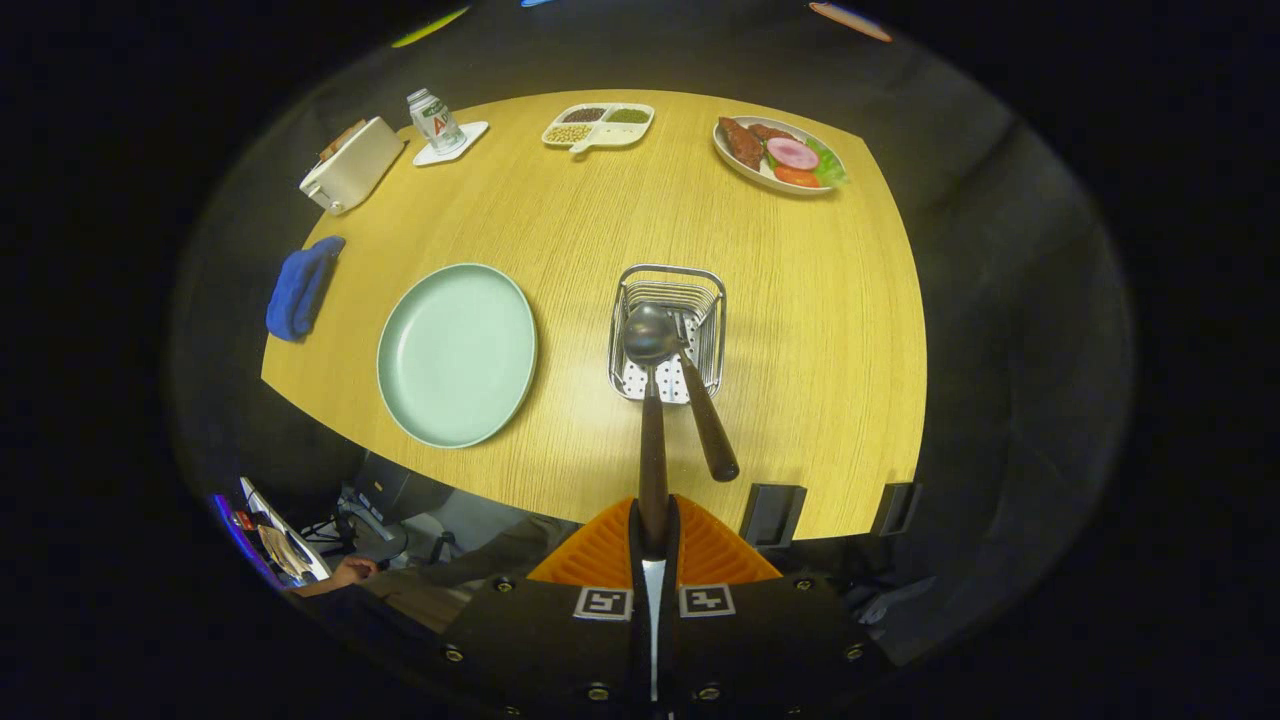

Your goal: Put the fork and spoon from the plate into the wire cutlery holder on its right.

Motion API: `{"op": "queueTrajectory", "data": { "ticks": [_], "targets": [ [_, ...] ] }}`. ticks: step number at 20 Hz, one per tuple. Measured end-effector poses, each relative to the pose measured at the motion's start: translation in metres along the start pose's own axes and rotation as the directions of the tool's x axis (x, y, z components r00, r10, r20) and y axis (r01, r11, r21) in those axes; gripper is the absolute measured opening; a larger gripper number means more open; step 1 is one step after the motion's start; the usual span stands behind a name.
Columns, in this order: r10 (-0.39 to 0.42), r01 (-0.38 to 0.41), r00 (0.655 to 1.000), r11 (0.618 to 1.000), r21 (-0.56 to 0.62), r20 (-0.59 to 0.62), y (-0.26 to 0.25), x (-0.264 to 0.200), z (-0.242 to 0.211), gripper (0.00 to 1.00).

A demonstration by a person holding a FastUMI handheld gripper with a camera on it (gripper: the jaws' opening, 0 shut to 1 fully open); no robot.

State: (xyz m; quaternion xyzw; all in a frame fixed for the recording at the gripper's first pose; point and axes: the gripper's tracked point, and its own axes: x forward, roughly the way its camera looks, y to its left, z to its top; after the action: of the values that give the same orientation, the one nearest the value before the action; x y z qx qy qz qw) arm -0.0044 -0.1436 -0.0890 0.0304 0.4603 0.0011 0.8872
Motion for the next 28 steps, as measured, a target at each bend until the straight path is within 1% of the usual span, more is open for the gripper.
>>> {"op": "queueTrajectory", "data": {
  "ticks": [2,8,9,10,11,14,15,16,17,18,21,22,23,24,25,26,27,28],
  "targets": [
    [-0.009,0.009,1.0,1.0,-0.003,-0.024,-0.003,0.004,0.0,0.03],
    [-0.003,0.004,0.999,1.0,0.021,-0.036,-0.003,0.009,0.013,0.03],
    [0.0,0.001,0.999,1.0,0.021,-0.036,-0.003,0.007,0.016,0.07],
    [0.002,-0.001,1.0,1.0,0.023,-0.026,-0.002,0.006,0.019,0.07],
    [0.009,-0.009,1.0,1.0,0.026,-0.017,-0.001,0.004,0.022,0.1],
    [-0.017,0.016,0.999,1.0,0.024,0.027,-0.005,-0.006,0.032,0.14],
    [-0.028,0.026,0.998,0.999,0.035,0.06,-0.008,-0.008,0.035,0.15],
    [-0.038,0.033,0.993,0.998,0.049,0.109,-0.008,-0.023,0.046,0.24],
    [-0.05,0.042,0.987,0.997,0.059,0.152,-0.009,-0.034,0.053,0.44],
    [-0.058,0.048,0.983,0.997,0.064,0.175,-0.008,-0.037,0.051,0.45],
    [-0.041,0.022,0.968,0.997,0.08,0.249,0.009,-0.059,0.055,0.45],
    [-0.035,0.014,0.955,0.997,0.072,0.296,0.017,-0.066,0.059,0.6],
    [-0.045,0.025,0.932,0.998,0.059,0.359,0.023,-0.074,0.068,0.74],
    [-0.06,0.043,0.897,0.998,0.05,0.438,0.029,-0.087,0.077,0.77],
    [-0.07,0.051,0.849,0.997,0.051,0.523,0.036,-0.1,0.088,0.77],
    [-0.069,0.047,0.8,0.998,0.052,0.597,0.047,-0.116,0.093,0.8],
    [-0.069,0.038,0.742,0.997,0.06,0.667,0.057,-0.132,0.1,0.85],
    [-0.074,0.033,0.678,0.997,0.071,0.731,0.065,-0.151,0.105,0.86]
  ]
}}
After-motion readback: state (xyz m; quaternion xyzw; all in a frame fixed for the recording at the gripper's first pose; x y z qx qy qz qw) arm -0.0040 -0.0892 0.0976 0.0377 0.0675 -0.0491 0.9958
